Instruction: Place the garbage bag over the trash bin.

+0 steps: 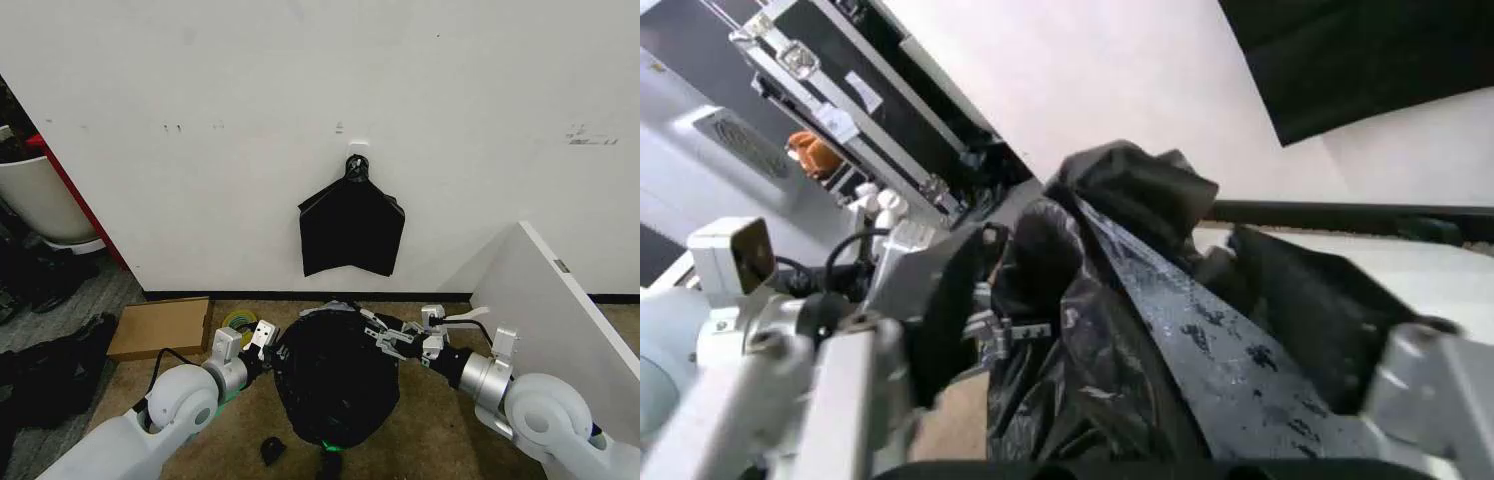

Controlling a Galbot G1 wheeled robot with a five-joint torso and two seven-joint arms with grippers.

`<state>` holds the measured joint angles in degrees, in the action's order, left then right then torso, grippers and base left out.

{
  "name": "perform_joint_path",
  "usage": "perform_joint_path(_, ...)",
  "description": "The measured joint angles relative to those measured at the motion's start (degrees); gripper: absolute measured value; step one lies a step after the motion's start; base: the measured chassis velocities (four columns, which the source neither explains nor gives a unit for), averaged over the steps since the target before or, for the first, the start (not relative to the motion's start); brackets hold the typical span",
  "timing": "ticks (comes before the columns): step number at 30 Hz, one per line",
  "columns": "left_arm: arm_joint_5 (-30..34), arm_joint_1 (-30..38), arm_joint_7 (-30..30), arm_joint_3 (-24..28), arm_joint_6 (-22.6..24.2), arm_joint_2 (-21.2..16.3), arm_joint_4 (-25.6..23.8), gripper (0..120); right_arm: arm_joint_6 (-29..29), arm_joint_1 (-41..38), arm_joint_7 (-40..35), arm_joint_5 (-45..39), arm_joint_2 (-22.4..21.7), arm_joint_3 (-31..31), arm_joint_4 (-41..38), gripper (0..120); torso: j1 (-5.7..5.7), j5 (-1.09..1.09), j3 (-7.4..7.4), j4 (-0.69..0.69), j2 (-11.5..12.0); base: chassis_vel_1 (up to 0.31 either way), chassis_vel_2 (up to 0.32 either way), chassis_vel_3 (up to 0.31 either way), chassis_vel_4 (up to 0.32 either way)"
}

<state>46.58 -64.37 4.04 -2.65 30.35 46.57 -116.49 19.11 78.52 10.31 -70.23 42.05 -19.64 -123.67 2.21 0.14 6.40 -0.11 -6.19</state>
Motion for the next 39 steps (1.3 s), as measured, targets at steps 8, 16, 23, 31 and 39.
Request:
perform_joint_path(8,0.3,0.8,0.4,0.5,0.2,0.3,-0.1,1,-0.4,0.0,-0.8,-1.6,0.6,0.3,0.3,33,0.00,0.01,0.00,0.00,0.0,0.000,0.000,0.000,0.000)
perform_joint_path(16,0.2,0.7,0.5,0.8,0.3,0.6,0.1,1,-0.6,0.2,-1.1,-2.4,0.4,-0.2,-0.1,5,0.00,0.00,0.00,0.00,0.0,0.000,0.000,0.000,0.000)
perform_joint_path(23,0.0,0.4,0.5,0.8,0.3,0.6,0.1,1,-0.8,0.0,-1.1,-2.1,0.5,0.2,0.1,0,0.00,0.00,0.00,0.00,0.0,0.000,0.000,0.000,0.000)
perform_joint_path(31,-1.3,-0.5,-0.4,0.7,-0.6,0.4,-0.3,1,-1.7,-3.8,-3.0,-1.1,1.0,2.9,3.0,0,0.00,0.00,0.00,0.00,0.0,0.000,0.000,0.000,0.000)
perform_joint_path(39,-3.9,-2.0,-1.5,0.6,-2.4,0.2,-1.1,1,-1.5,-11.0,-3.6,0.3,-0.5,8.2,8.9,0,0.00,0.00,0.00,0.00,0.0,0.000,0.000,0.000,0.000)
